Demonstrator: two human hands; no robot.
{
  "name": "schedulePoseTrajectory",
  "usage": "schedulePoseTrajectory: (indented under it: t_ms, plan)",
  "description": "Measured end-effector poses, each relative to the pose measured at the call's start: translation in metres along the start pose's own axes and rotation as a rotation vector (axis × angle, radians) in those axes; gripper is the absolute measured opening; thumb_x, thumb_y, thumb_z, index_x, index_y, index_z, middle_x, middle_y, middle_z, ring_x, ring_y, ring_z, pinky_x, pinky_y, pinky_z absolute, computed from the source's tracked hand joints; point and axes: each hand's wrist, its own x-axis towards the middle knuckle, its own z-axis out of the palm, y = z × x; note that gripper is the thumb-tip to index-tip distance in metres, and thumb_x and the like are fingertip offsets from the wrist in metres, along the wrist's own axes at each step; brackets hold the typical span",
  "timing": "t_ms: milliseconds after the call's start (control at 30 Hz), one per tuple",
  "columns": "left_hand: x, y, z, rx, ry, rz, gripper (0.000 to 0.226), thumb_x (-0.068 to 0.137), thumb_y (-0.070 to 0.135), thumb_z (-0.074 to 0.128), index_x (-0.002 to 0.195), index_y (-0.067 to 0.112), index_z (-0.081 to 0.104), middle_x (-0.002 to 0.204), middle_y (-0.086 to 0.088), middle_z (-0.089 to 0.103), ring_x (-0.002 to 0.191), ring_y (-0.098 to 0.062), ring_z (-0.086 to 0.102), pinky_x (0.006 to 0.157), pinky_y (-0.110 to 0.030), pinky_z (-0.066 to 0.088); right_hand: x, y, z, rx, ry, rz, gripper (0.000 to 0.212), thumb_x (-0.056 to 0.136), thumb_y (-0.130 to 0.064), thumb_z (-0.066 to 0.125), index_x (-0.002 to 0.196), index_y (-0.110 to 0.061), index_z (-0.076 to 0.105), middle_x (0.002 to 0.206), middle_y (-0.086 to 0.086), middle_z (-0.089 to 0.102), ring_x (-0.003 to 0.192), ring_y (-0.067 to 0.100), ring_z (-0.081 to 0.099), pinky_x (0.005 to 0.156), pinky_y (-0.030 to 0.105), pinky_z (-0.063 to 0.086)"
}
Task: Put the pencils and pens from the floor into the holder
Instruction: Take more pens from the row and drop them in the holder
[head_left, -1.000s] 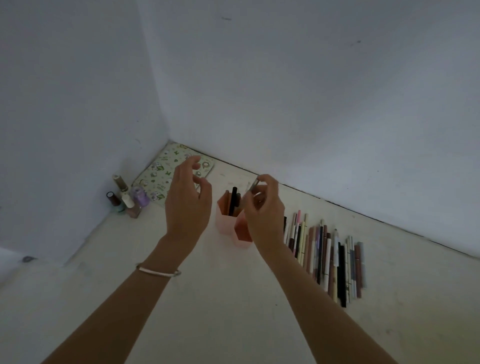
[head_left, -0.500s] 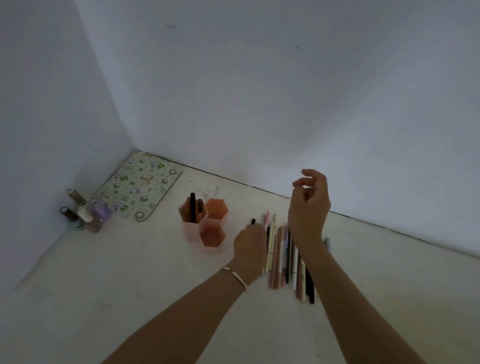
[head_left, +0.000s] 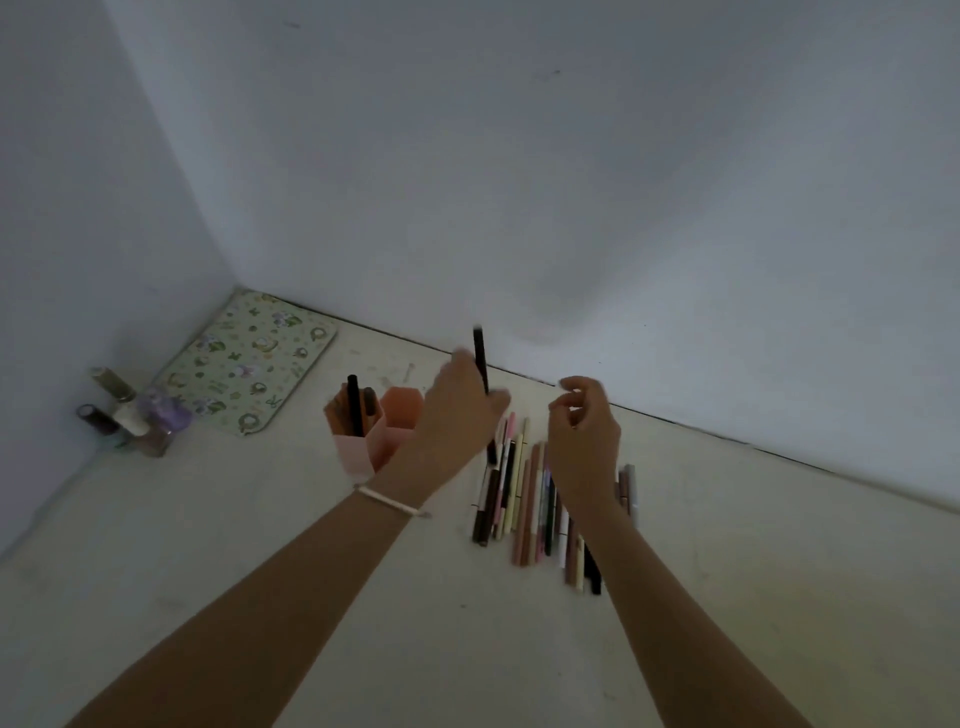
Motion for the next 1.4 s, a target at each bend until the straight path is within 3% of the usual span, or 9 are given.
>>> schedulePoseTrajectory:
  t_ms: [167, 300, 400, 600, 733, 867, 1000, 1167, 1400]
  plan:
    - [-0.028, 0.038, -0.109, -0.404, 0.377, 0.204, 0.030, 0.089, 0.009, 0.058, 0.113, 0.019, 0.042, 0.079, 0.006, 0.058, 0.067, -0.008, 0.062, 0.057, -0.014, 0.052, -0.012, 0.020, 0.054, -0.447, -0.392, 0.081, 0.023, 0.093, -0.008, 0.048, 0.114, -0.010, 0.055, 0.090, 0.002, 0.064, 0.069, 0.016, 0.059, 0.058, 0.024, 0.048]
    - [-0.038, 0.013, -0.133, -0.398, 0.429, 0.233, 0.069, 0.088, 0.007, 0.060, 0.146, 0.021, 0.024, 0.082, -0.004, 0.061, 0.071, -0.017, 0.066, 0.068, -0.027, 0.059, -0.025, 0.037, 0.083, -0.787, -0.374, -0.043, 0.020, 0.094, -0.010, 0.047, 0.114, -0.011, 0.050, 0.100, 0.006, 0.066, 0.087, 0.021, 0.064, 0.071, 0.032, 0.056]
    - [-0.039, -0.005, -0.134, -0.407, 0.379, 0.211, 0.087, 0.087, 0.006, 0.060, 0.153, 0.028, 0.007, 0.082, -0.007, 0.061, 0.070, -0.021, 0.066, 0.067, -0.034, 0.060, -0.029, 0.042, 0.095, -0.835, -0.371, -0.043, 0.025, 0.093, -0.008, 0.046, 0.117, -0.012, 0.046, 0.098, 0.007, 0.066, 0.087, 0.024, 0.065, 0.070, 0.034, 0.056]
    - [-0.030, -0.023, -0.127, -0.362, 0.297, 0.206, 0.082, 0.085, 0.008, 0.064, 0.148, 0.034, 0.019, 0.082, -0.004, 0.064, 0.066, -0.018, 0.068, 0.061, -0.030, 0.060, -0.022, 0.018, 0.092, -0.516, -0.322, 0.069, 0.032, 0.086, -0.008, 0.051, 0.118, -0.008, 0.046, 0.086, 0.009, 0.062, 0.074, 0.025, 0.062, 0.060, 0.033, 0.051]
    - [-0.028, -0.049, -0.135, -0.279, 0.453, 0.205, 0.079, 0.083, 0.006, 0.065, 0.146, 0.027, 0.021, 0.076, 0.002, 0.061, 0.063, -0.003, 0.063, 0.056, -0.010, 0.048, 0.004, -0.064, 0.060, 0.003, -0.025, -0.094, 0.033, 0.086, -0.003, 0.057, 0.116, -0.011, 0.047, 0.072, 0.002, 0.058, 0.057, 0.012, 0.054, 0.049, 0.016, 0.046]
    - [-0.030, -0.084, -0.120, -0.213, 0.494, 0.174, 0.082, 0.086, 0.008, 0.066, 0.148, 0.027, 0.016, 0.079, 0.011, 0.061, 0.066, -0.002, 0.064, 0.061, -0.015, 0.053, 0.004, -0.127, 0.037, 0.288, 0.152, -0.299, 0.034, 0.087, -0.003, 0.058, 0.114, -0.019, 0.045, 0.073, -0.002, 0.054, 0.062, 0.010, 0.050, 0.055, 0.019, 0.046]
    - [-0.027, -0.110, -0.093, -0.134, 0.415, 0.176, 0.078, 0.086, 0.016, 0.068, 0.145, 0.028, 0.018, 0.085, 0.007, 0.064, 0.070, -0.007, 0.064, 0.063, -0.022, 0.054, -0.012, -0.134, 0.046, 0.326, 0.133, -0.350, 0.035, 0.087, -0.002, 0.057, 0.113, -0.022, 0.045, 0.076, 0.003, 0.056, 0.066, 0.014, 0.052, 0.060, 0.022, 0.047]
    - [-0.031, -0.126, -0.076, 0.199, 0.522, 0.252, 0.030, 0.085, 0.025, 0.066, 0.112, 0.016, 0.056, 0.106, 0.000, 0.062, 0.101, -0.017, 0.056, 0.072, -0.026, 0.051, -0.030, -0.113, 0.070, 0.251, 0.044, -0.344, 0.034, 0.089, -0.004, 0.057, 0.116, -0.021, 0.046, 0.075, 0.002, 0.057, 0.064, 0.018, 0.053, 0.056, 0.025, 0.047]
    - [-0.032, -0.127, -0.106, -0.109, 0.650, 0.212, 0.027, 0.089, 0.008, 0.044, 0.114, 0.013, 0.055, 0.109, 0.001, 0.058, 0.090, -0.016, 0.056, 0.069, -0.038, 0.053, -0.051, -0.081, 0.103, 0.051, -0.150, -0.318, 0.031, 0.093, -0.018, 0.058, 0.116, -0.032, 0.042, 0.078, -0.011, 0.057, 0.064, 0.007, 0.055, 0.062, 0.025, 0.051]
